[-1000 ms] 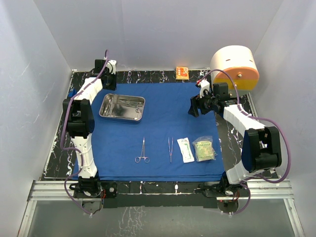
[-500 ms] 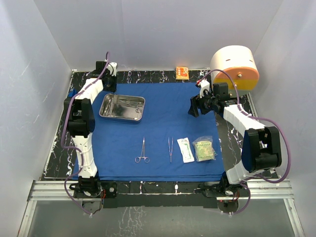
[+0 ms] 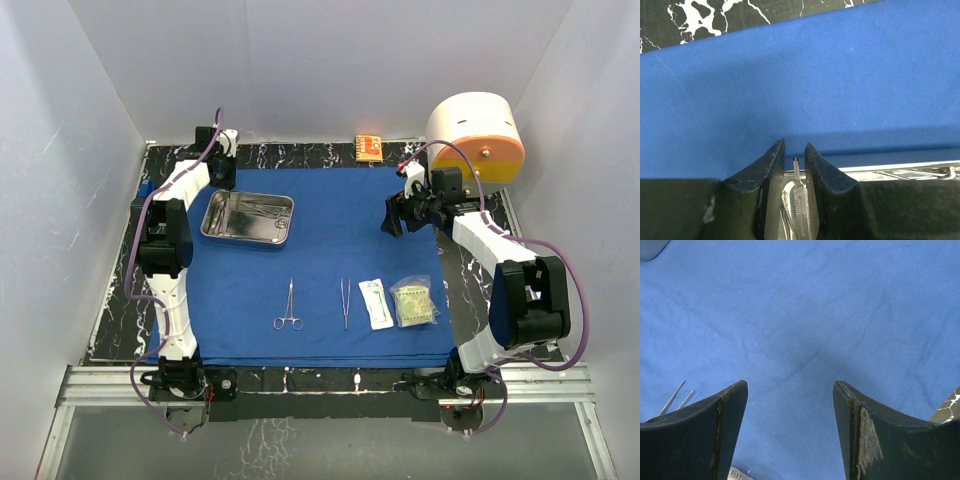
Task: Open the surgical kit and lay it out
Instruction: Pick up the medical item from the container.
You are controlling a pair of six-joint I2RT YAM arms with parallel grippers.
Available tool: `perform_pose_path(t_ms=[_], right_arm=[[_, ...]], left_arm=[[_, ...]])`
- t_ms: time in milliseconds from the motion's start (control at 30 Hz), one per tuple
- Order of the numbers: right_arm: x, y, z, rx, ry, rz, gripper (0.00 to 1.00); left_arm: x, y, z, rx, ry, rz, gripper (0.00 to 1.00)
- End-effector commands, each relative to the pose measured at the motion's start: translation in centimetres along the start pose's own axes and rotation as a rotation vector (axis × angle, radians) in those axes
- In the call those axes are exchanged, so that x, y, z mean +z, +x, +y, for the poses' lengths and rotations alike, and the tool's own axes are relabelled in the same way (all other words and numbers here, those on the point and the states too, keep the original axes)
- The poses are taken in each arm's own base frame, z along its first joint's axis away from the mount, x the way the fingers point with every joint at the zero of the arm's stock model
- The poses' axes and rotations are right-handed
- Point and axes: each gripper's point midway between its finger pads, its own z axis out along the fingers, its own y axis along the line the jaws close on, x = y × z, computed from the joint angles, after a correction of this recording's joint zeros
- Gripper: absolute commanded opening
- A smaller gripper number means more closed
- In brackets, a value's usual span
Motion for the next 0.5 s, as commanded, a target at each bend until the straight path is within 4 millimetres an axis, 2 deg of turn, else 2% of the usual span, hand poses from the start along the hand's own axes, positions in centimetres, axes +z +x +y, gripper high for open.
perform_pose_path(t_ms=[0, 233, 467], right_arm=[[-1.03, -2.22, -0.35, -0.05, 0.023, -0.063, 0.68], [-1.02, -2.2, -0.39, -0.051, 0.024, -0.062, 0.68], [-1.01, -2.19, -0.4, -0.051, 0.025, -0.061, 0.68]], left_arm=[[-0.19, 0.29, -0.42, -0.008, 0.01, 0.005, 0.21], [-0.1, 0.59, -0.33, -0.01, 0.005, 0.009, 0.15], [-0.27, -0.02, -0.43, -0.014, 0.01, -0.003, 0.06]])
